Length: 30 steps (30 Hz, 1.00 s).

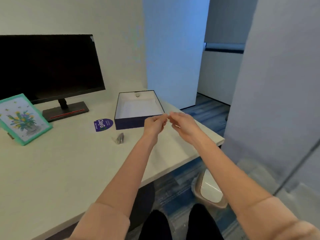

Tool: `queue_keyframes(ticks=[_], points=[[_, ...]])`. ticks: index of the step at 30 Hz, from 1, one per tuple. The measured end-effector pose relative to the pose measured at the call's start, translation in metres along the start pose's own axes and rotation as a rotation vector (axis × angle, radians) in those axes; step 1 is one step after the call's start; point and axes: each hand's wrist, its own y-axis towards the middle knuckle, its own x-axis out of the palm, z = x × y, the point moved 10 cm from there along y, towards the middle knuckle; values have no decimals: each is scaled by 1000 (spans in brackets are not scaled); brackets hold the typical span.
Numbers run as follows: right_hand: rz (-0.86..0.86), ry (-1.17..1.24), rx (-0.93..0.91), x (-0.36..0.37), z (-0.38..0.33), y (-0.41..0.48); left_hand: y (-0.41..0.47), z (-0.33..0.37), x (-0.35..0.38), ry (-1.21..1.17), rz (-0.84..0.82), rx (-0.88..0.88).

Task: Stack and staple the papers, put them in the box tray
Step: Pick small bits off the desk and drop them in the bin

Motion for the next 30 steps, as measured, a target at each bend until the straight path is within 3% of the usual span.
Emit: queue_keyframes(ticks=[7,13,22,26,30], points=[[237,-2,-59,-170,-9,-38,-23,-37,169,34,-263,-81],[438,55,16,-265,35,-59,-39,-114,249,53,-370,-221],[574,15,275,-344,191,-33,4,-289,253,188,-283,-513],[541,-40,384,-359,272,-10,38,-359,234,369,-235,-531],[491,-112,495,-368,349,14,68,-424,233,534,-292,-531]])
